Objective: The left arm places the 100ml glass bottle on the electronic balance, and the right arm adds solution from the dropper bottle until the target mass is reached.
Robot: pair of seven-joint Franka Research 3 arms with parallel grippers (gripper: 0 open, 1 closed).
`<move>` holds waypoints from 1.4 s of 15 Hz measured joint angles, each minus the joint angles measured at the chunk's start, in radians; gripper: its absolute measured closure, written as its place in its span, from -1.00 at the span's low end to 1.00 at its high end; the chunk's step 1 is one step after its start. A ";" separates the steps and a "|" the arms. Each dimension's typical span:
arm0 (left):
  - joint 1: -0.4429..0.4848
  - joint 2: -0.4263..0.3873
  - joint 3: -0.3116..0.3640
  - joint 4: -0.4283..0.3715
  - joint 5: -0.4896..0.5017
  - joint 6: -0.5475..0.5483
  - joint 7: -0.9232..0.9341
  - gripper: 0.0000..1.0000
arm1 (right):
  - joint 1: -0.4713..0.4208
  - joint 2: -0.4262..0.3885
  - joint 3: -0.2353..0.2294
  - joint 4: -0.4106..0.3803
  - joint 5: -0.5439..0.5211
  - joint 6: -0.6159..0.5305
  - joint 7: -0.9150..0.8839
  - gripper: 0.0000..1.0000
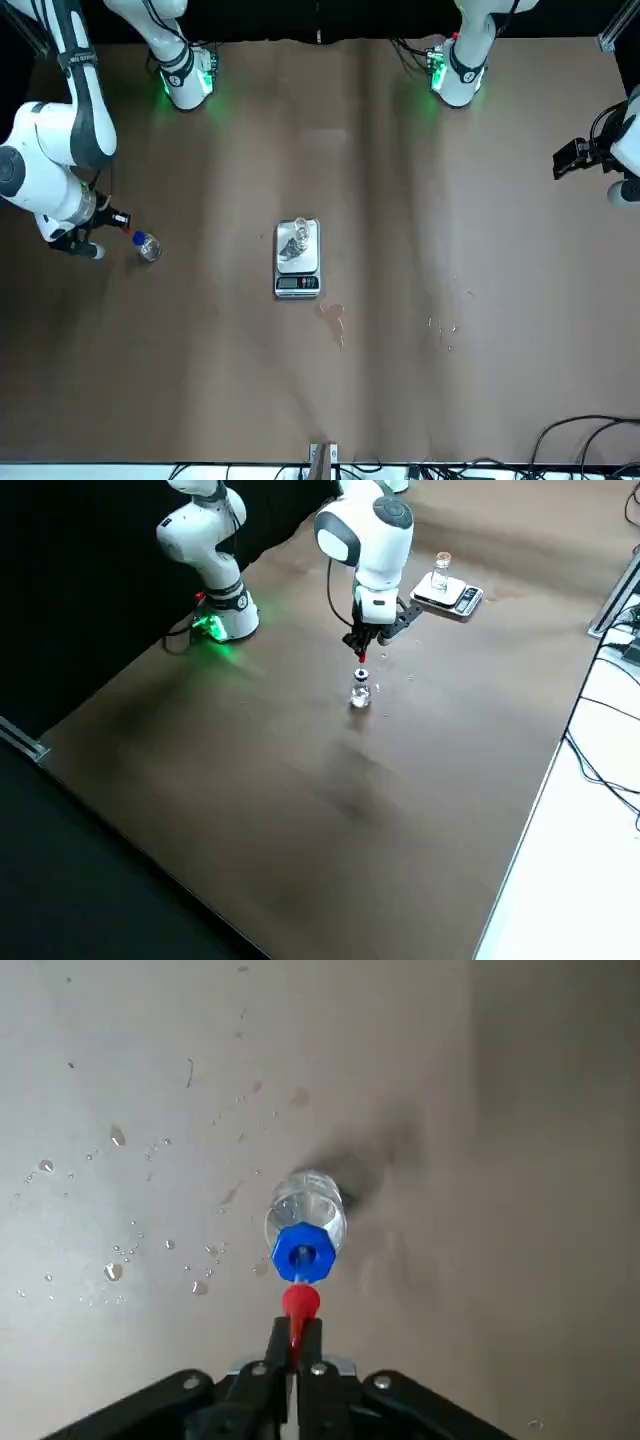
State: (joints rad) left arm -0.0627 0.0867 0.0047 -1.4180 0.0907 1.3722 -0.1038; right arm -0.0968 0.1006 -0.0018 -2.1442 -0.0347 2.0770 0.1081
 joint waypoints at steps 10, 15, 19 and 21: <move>0.000 0.000 0.000 0.000 0.000 0.000 0.000 -1.00 | 0.001 0.003 0.006 0.054 -0.001 0.005 -0.001 -0.54; -0.001 0.000 0.000 0.000 0.000 0.018 0.000 -1.00 | 0.061 -0.010 0.025 0.249 0.018 -0.169 0.001 -0.54; -0.002 0.000 -0.001 -0.003 0.001 0.025 -0.001 -1.00 | 0.108 -0.048 0.029 0.442 0.062 -0.407 0.001 -0.54; -0.001 -0.006 0.000 -0.011 0.001 0.025 -0.001 -1.00 | 0.121 -0.075 0.030 0.521 0.070 -0.508 0.001 -0.54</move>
State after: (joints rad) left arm -0.0638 0.0810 0.0049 -1.4285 0.0916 1.3975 -0.1048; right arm 0.0240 0.0251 0.0279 -1.6229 0.0351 1.5695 0.1091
